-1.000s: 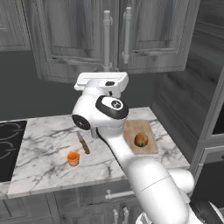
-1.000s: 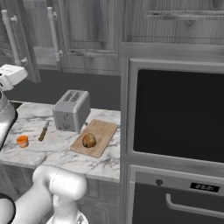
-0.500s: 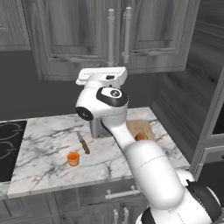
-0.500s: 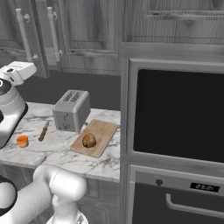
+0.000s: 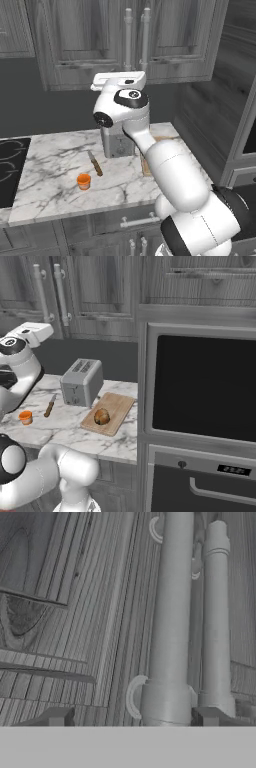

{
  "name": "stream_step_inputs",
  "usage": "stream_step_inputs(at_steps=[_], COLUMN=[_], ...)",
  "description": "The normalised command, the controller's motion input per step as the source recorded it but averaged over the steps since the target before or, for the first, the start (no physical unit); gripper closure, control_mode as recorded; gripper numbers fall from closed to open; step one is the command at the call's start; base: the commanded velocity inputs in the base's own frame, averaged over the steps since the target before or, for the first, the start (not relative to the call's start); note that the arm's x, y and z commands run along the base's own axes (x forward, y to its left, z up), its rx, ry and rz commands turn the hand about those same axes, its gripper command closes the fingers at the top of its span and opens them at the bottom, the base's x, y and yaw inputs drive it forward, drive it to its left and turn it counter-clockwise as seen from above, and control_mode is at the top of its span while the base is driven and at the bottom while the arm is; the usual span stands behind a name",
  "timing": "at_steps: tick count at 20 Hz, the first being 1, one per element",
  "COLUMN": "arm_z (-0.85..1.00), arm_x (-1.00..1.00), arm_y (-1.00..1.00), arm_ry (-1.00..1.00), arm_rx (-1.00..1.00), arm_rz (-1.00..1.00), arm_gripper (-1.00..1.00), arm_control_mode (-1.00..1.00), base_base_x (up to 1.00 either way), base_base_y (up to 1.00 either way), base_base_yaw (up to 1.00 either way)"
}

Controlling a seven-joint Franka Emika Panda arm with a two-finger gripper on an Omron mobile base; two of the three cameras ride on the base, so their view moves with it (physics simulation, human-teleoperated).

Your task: Pick the bread, place it on the cutting board, pick the jam, place it on the counter, and close the cabinet.

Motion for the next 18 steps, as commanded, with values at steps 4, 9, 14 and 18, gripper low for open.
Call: stream_step_inputs(at_steps=[4,9,14,18], arm_z=[0.0,0.0,0.0,0.0], arm_x=[0.43,0.44,0.44,0.43], arm_y=[-0.04,0.0,0.0,0.0], arm_ry=[0.0,0.0,0.0,0.0], arm_rx=[0.06,0.05,0.04,0.04], arm_rz=[0.0,0.0,0.0,0.01], arm_gripper=[-1.0,-1.0,-1.0,-1.0], arm_control_mode=[-1.0,-1.0,-1.0,-1.0], base_base_x=[0.0,0.0,0.0,0.0], base_base_y=[0.0,0.0,0.0,0.0], base_base_yaw=[0.0,0.0,0.0,0.0])
